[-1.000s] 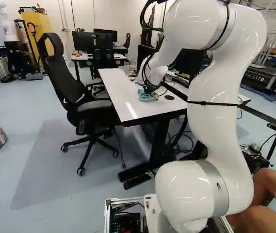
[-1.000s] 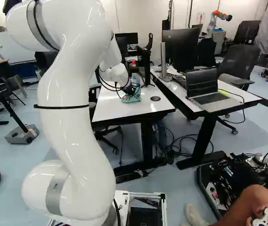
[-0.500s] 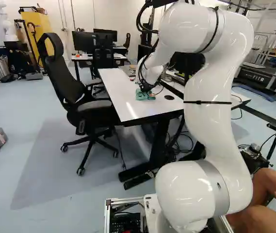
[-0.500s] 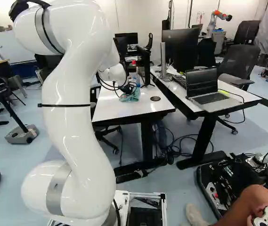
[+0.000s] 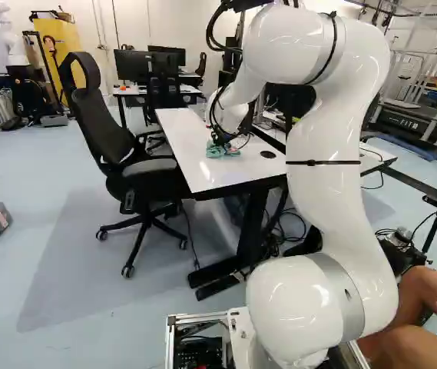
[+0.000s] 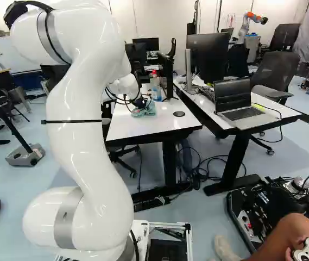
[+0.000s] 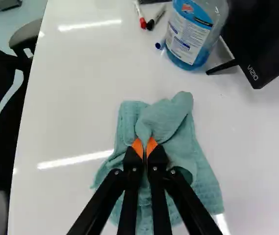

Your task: Clean the table with the green towel

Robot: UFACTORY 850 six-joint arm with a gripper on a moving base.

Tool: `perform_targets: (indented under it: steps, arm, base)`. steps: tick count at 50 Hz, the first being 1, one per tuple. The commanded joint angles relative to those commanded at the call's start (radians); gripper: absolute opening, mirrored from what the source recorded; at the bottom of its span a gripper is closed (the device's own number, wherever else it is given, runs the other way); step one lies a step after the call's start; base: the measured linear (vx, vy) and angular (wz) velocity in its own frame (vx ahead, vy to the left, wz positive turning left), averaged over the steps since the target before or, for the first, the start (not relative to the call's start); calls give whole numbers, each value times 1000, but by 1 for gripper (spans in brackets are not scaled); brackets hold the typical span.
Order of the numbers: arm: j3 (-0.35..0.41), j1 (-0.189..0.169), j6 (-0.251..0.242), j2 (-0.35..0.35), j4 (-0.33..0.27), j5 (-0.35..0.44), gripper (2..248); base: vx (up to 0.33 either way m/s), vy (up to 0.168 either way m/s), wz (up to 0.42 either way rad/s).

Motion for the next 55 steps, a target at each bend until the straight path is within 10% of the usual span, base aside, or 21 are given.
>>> perform_targets:
  steps: [27, 55]
  arm:
    - [119, 20, 0, 90, 0, 0, 28]
    - [170, -47, 0, 130, 0, 0, 28]
  base:
    - [0, 0, 0]
    - [0, 0, 0]
